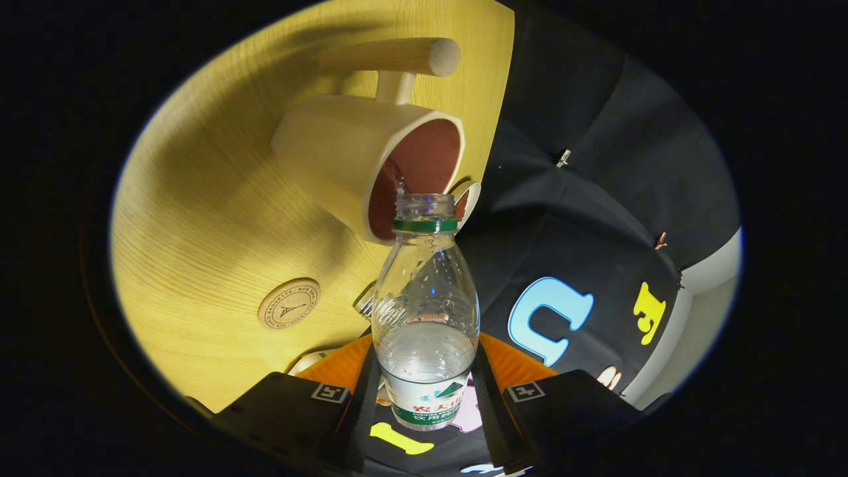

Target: Take the bottle from table, then pour the juice into the cup, finally place the bottle on the coaster

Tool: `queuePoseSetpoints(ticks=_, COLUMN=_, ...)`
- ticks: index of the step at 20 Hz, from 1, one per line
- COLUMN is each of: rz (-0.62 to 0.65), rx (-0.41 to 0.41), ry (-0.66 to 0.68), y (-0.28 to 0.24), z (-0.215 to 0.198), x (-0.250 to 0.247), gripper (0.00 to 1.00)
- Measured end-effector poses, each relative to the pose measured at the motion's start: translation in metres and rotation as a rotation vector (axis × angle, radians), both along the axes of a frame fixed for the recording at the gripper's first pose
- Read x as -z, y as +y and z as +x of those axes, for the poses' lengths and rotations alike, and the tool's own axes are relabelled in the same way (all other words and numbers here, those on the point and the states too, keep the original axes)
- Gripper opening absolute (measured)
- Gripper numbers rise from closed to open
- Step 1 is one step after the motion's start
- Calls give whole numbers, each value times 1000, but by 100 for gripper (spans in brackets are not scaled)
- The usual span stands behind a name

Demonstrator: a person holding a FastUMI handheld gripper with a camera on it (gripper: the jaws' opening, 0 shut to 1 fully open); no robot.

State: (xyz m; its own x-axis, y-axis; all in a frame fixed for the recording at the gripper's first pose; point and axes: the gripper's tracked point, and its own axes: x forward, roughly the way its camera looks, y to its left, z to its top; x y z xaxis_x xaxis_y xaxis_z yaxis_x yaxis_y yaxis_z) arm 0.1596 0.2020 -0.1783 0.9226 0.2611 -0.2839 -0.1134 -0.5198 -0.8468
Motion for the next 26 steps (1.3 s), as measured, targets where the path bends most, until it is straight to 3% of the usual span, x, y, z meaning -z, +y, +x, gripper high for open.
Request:
queuePoseSetpoints(ticks=14, rz=-103, rx=-100, ry=-39, y=14, z=1, x=-6, gripper=71)
queuePoseSetpoints(ticks=26, rz=-80, rx=-52, ry=-27, y=6, z=0, x=-5, gripper=71)
